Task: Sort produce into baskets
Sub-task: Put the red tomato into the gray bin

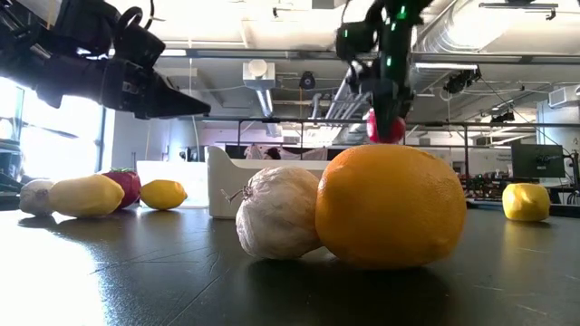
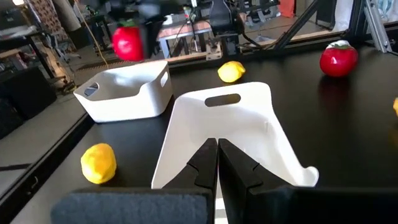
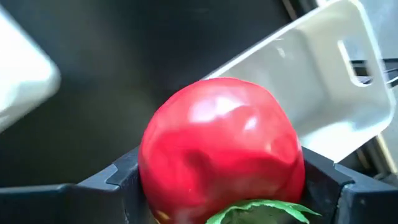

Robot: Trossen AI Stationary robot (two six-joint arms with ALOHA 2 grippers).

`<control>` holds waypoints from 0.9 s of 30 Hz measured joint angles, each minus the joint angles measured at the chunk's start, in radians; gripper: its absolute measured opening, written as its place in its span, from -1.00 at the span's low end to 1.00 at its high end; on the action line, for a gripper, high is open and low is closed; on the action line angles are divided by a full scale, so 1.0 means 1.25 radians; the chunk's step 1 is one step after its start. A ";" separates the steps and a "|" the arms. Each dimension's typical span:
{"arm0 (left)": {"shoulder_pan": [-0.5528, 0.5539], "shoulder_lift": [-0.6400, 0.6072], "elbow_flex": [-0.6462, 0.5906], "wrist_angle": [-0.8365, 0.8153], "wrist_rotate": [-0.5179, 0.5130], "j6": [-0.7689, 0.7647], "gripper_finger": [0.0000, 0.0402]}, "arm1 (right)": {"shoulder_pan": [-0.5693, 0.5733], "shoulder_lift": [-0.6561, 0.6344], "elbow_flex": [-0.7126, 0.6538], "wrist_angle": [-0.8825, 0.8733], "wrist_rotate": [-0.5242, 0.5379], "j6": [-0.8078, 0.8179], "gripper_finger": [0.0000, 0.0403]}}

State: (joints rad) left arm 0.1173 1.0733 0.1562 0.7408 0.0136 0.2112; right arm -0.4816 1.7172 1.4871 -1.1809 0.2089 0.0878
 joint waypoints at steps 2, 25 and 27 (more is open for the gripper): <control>0.000 0.000 0.000 -0.005 0.000 -0.001 -1.00 | -0.051 0.029 0.000 0.022 0.000 -0.055 0.32; 0.000 0.000 0.000 -0.027 -0.001 0.000 -1.00 | -0.237 0.181 -0.001 0.180 0.018 -0.237 0.32; 0.000 0.000 0.000 -0.029 -0.001 0.000 -1.00 | -0.238 0.182 -0.001 0.188 -0.001 -0.239 0.32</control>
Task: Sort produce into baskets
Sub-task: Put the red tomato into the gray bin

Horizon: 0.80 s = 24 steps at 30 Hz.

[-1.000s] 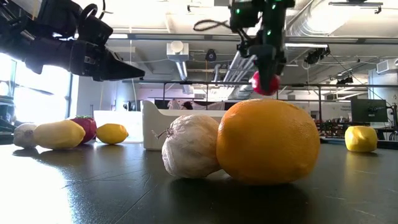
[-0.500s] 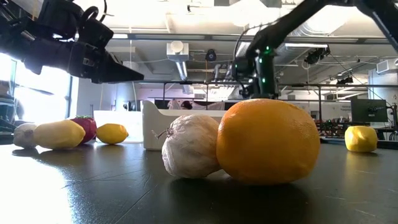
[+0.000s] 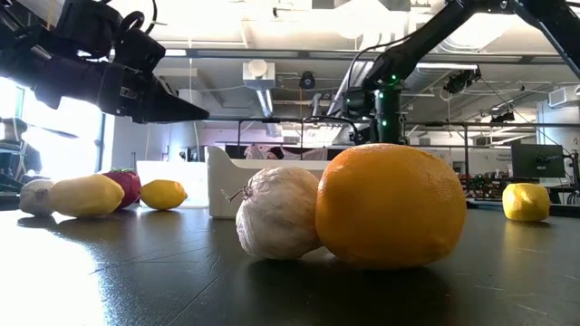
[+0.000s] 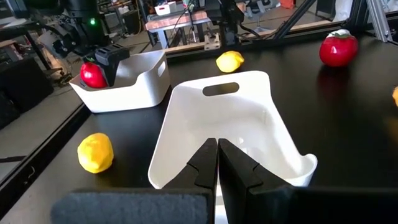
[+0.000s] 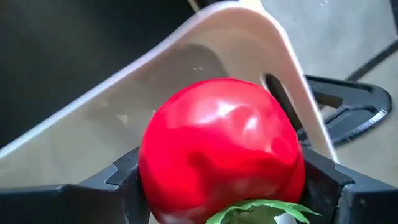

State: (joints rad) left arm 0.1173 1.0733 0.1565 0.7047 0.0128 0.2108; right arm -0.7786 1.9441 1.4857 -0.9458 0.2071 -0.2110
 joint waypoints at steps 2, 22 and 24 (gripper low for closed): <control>0.000 0.000 0.000 -0.001 0.000 0.000 -1.00 | -0.001 0.005 0.000 0.009 -0.020 0.001 0.32; 0.000 0.000 0.000 -0.003 -0.002 0.000 -1.00 | 0.000 0.053 0.000 0.022 0.023 0.025 0.84; 0.000 0.000 0.000 -0.003 -0.002 0.000 -1.00 | 0.006 0.053 0.000 0.021 0.024 0.015 0.90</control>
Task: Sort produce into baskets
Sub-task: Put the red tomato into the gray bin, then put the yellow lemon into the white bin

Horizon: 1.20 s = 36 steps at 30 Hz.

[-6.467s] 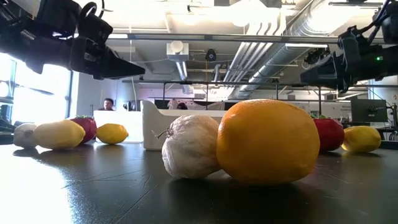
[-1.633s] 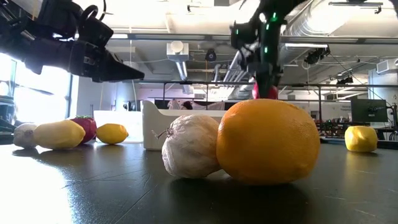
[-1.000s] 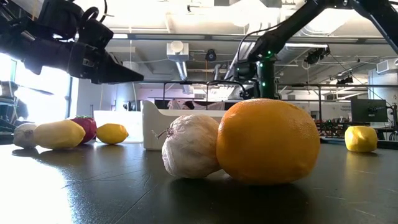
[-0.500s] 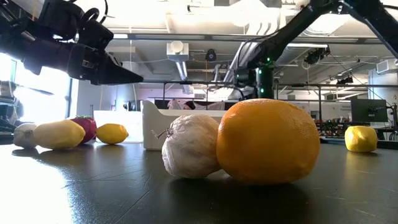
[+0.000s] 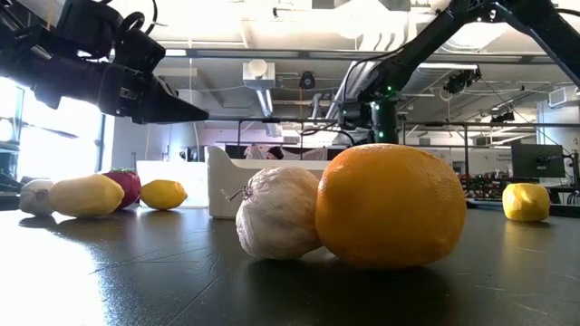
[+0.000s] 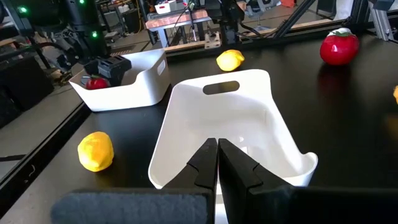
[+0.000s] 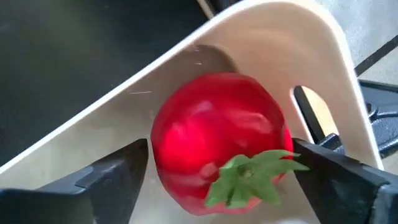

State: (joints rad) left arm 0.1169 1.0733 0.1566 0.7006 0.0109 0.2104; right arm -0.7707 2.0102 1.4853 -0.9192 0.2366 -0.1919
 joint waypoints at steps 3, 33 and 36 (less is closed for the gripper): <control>0.000 0.000 0.000 0.000 0.000 0.000 -1.00 | 0.011 -0.001 0.000 0.000 0.001 -0.023 0.95; 0.000 0.000 0.000 -0.027 0.002 0.000 -1.00 | 0.196 -0.280 -0.127 0.032 0.163 0.070 -0.18; 0.000 0.000 0.000 -0.030 0.002 0.000 -1.00 | 0.212 -0.342 -0.218 0.159 0.105 0.059 -0.53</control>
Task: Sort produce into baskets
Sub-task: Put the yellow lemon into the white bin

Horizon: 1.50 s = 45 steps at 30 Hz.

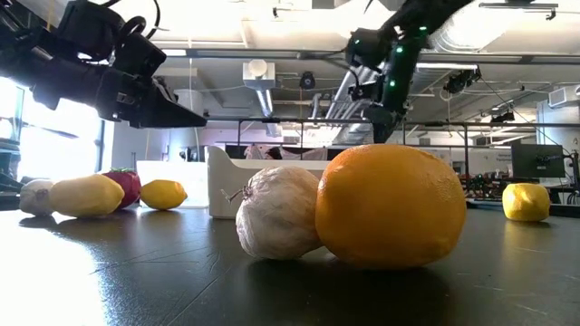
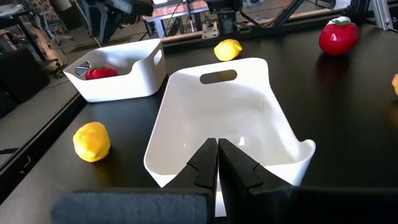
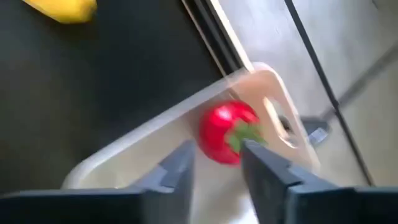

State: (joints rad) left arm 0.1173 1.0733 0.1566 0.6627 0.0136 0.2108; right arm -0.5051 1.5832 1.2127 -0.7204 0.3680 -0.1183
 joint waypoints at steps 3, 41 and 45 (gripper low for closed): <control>0.000 0.000 0.000 -0.007 0.000 0.000 -1.00 | 0.013 -0.076 -0.106 0.142 -0.071 -0.010 -0.82; 0.000 0.000 0.000 0.011 -0.008 -0.006 -1.00 | 0.490 -0.244 -0.376 0.577 -0.177 0.175 -0.76; 0.000 0.000 0.000 0.017 -0.008 -0.006 -1.00 | 0.572 -0.203 -0.375 0.608 -0.178 0.198 -0.76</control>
State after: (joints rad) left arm 0.1173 1.0732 0.1570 0.6844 0.0032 0.2028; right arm 0.2093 1.3298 0.7437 0.0401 0.1452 0.1295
